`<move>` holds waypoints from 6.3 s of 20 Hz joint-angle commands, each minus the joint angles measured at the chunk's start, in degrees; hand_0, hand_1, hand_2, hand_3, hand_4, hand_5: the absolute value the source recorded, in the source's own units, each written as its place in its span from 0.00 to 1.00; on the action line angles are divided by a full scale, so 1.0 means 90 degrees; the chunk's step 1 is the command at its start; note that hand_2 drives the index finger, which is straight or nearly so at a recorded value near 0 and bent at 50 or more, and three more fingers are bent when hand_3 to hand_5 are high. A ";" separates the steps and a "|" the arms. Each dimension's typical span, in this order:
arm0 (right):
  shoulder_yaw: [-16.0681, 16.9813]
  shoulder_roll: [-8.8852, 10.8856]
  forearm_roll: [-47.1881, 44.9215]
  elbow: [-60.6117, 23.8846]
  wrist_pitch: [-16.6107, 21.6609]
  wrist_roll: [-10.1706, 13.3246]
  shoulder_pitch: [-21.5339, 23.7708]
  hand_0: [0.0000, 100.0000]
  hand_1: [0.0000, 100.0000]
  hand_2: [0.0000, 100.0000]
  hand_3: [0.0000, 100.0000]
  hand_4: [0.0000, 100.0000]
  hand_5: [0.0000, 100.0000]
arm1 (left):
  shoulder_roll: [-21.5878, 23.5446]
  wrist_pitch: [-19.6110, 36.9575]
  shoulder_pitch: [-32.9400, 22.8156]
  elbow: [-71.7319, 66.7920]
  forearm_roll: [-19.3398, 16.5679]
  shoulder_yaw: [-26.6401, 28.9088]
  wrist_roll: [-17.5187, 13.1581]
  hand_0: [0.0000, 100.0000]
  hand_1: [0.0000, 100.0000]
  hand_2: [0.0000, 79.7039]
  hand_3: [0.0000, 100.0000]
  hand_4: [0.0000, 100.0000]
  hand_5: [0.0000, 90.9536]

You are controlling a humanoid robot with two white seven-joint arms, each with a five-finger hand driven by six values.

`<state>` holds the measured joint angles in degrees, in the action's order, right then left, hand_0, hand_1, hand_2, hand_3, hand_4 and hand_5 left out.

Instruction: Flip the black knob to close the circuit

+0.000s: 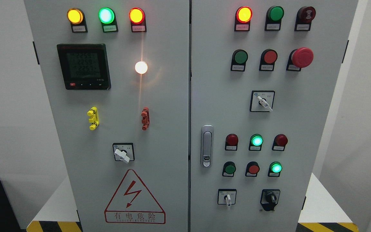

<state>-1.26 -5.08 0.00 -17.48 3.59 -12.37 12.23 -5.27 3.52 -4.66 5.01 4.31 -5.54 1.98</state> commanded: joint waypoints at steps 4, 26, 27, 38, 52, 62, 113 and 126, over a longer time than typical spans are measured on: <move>-0.0163 -0.0011 0.0205 -0.0743 -0.0301 -0.0002 0.0037 0.00 0.05 0.00 0.00 0.00 0.00 | 0.0000 0.0000 0.0000 0.0000 0.0000 0.0000 0.0004 0.12 0.56 0.00 0.00 0.00 0.00; 0.0491 0.0272 0.4323 -0.5409 -0.0838 -0.0050 0.0018 0.01 0.22 0.09 0.15 0.08 0.00 | 0.0000 0.0000 0.0000 0.0000 0.0000 0.0000 0.0004 0.12 0.56 0.00 0.00 0.00 0.00; 0.0550 0.0262 0.4607 -0.5701 -0.0828 -0.0148 0.0018 0.01 0.22 0.14 0.20 0.14 0.00 | 0.0000 0.0000 0.0000 0.0000 0.0000 0.0000 0.0004 0.12 0.56 0.00 0.00 0.00 0.00; 0.0824 0.0194 0.6005 -0.8416 -0.0828 -0.0695 0.0008 0.00 0.21 0.64 0.74 0.60 0.44 | 0.0000 0.0000 0.0000 0.0000 0.0000 0.0000 0.0004 0.12 0.56 0.00 0.00 0.00 0.00; 0.1009 0.0018 0.7685 -0.9796 -0.1413 -0.0988 -0.0831 0.00 0.13 0.91 1.00 0.90 0.88 | 0.0000 0.0000 0.0000 0.0000 0.0000 0.0000 0.0004 0.12 0.56 0.00 0.00 0.00 0.00; 0.1009 -0.0011 0.8164 -0.9923 -0.1726 -0.1398 -0.1622 0.00 0.08 0.92 1.00 0.93 0.91 | 0.0000 0.0000 0.0000 0.0000 0.0000 0.0000 0.0004 0.12 0.56 0.00 0.00 0.00 0.00; 0.1204 0.0340 0.8926 -0.8819 -0.2107 -0.1506 -0.3293 0.00 0.05 0.92 1.00 0.94 0.92 | 0.0000 0.0000 0.0000 0.0000 0.0000 0.0000 0.0004 0.12 0.56 0.00 0.00 0.00 0.00; 0.1332 0.0282 0.8789 -0.8926 -0.2117 -0.1486 -0.3381 0.00 0.06 0.92 1.00 0.94 0.92 | 0.0000 0.0000 0.0000 0.0000 0.0000 0.0000 0.0004 0.12 0.56 0.00 0.00 0.00 0.00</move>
<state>9.74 -1.74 79.72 -97.25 -15.14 -26.00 -17.78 -5.27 3.52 -4.66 5.01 4.31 -5.54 1.98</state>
